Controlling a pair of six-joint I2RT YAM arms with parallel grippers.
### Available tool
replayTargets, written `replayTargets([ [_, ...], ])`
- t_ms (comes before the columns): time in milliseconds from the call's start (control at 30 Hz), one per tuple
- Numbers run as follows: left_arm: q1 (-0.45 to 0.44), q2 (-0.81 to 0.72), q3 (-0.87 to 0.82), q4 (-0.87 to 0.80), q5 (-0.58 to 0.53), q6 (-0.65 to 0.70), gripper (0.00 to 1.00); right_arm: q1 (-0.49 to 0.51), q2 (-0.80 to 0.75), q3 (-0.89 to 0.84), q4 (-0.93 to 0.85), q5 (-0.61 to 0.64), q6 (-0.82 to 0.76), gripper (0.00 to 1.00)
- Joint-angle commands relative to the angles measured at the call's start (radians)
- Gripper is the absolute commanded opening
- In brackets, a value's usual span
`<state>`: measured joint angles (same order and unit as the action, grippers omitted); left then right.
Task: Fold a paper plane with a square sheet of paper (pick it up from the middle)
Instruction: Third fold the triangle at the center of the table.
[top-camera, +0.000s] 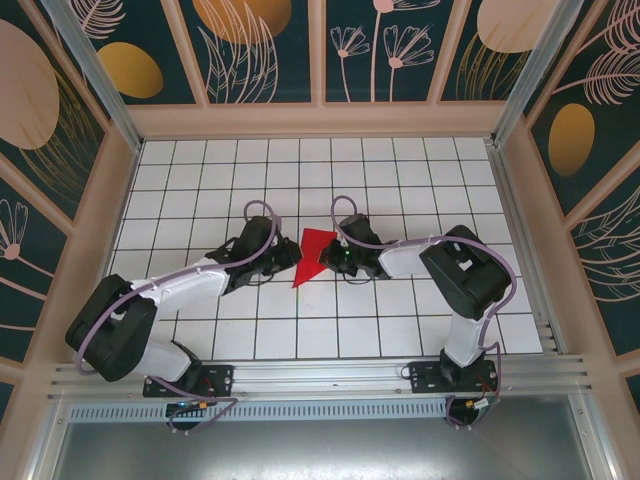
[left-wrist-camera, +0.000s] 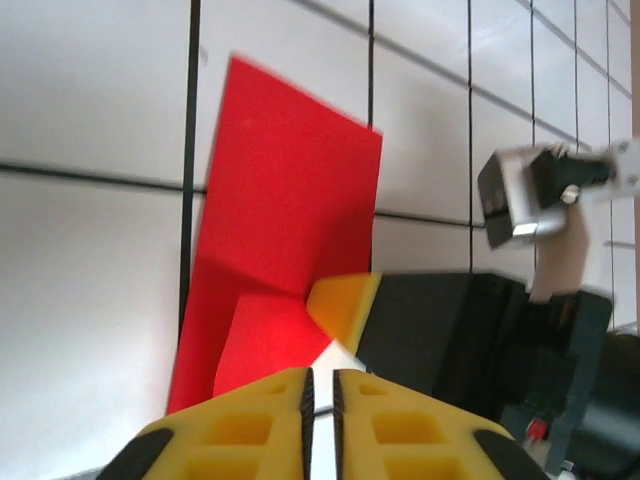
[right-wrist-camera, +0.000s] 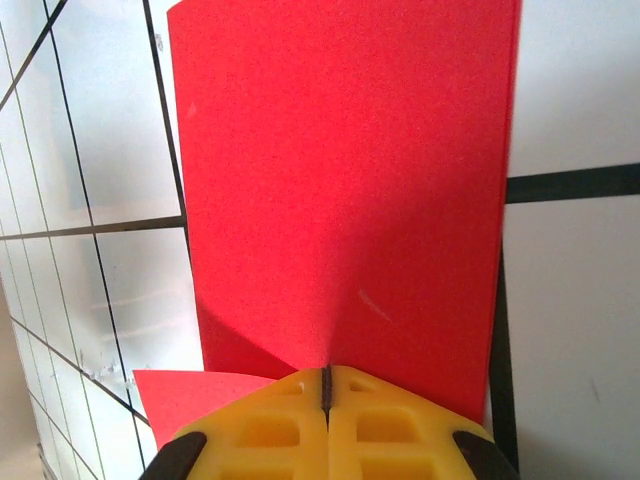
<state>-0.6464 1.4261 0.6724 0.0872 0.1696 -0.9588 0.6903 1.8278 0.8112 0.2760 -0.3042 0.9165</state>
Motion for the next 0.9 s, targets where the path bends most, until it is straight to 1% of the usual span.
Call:
replayTargets([
  [0,-0.006,-0.01,-0.041,0.094,0.095,-0.123,0.1,-0.005,0.032,-0.042,-0.117,0.078,0.019,0.0],
  [100,-0.021,0.018,-0.04,0.108,0.119,-0.139,0.05,-0.005,0.038,-0.043,-0.116,0.076,0.022,0.0],
  [167,-0.028,0.048,-0.036,0.11,0.12,-0.141,0.02,-0.004,0.039,-0.046,-0.116,0.076,0.025,0.0],
  [400,-0.047,0.161,0.001,0.131,0.139,-0.136,0.01,-0.004,0.048,-0.05,-0.122,0.071,0.027,0.0],
  [500,-0.047,0.188,0.005,0.113,0.124,-0.124,0.01,-0.004,0.048,-0.05,-0.126,0.071,0.027,0.0],
  [667,-0.047,0.212,0.019,0.014,0.033,-0.075,0.0,-0.003,0.05,-0.053,-0.13,0.07,0.022,0.0],
  [867,-0.047,0.22,-0.001,0.017,0.035,-0.082,0.0,-0.005,0.054,-0.05,-0.135,0.068,0.02,0.0],
])
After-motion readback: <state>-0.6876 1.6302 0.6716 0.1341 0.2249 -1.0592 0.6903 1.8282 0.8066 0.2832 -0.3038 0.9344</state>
